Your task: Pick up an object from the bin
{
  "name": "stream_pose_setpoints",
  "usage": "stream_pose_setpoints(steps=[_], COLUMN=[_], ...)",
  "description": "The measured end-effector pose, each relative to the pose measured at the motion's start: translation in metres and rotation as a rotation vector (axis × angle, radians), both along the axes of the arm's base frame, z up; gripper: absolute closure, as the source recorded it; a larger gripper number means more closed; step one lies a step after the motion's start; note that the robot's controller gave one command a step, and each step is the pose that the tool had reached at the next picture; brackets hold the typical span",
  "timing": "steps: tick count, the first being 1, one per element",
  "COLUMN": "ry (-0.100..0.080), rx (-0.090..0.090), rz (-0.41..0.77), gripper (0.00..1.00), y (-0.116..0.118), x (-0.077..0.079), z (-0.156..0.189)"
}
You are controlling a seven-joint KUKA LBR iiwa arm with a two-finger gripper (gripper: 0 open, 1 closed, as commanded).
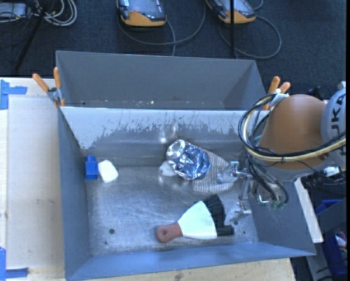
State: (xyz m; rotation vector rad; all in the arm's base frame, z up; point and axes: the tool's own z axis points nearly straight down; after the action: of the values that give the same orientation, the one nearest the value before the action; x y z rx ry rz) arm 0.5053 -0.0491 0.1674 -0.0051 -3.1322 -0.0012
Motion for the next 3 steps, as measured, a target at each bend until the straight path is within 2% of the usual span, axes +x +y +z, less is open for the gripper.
stream_pose_setpoints(steps=[1, 2, 3], ry=[-0.007, 0.001, 0.001], rx=[-0.001, 0.0, 0.0], rz=[0.002, -0.044, -0.042], gripper=[0.0, 1.0, 1.0], y=[0.0, -0.026, -0.026], x=[0.002, 0.001, 0.001], z=[0.004, -0.092, -0.092])
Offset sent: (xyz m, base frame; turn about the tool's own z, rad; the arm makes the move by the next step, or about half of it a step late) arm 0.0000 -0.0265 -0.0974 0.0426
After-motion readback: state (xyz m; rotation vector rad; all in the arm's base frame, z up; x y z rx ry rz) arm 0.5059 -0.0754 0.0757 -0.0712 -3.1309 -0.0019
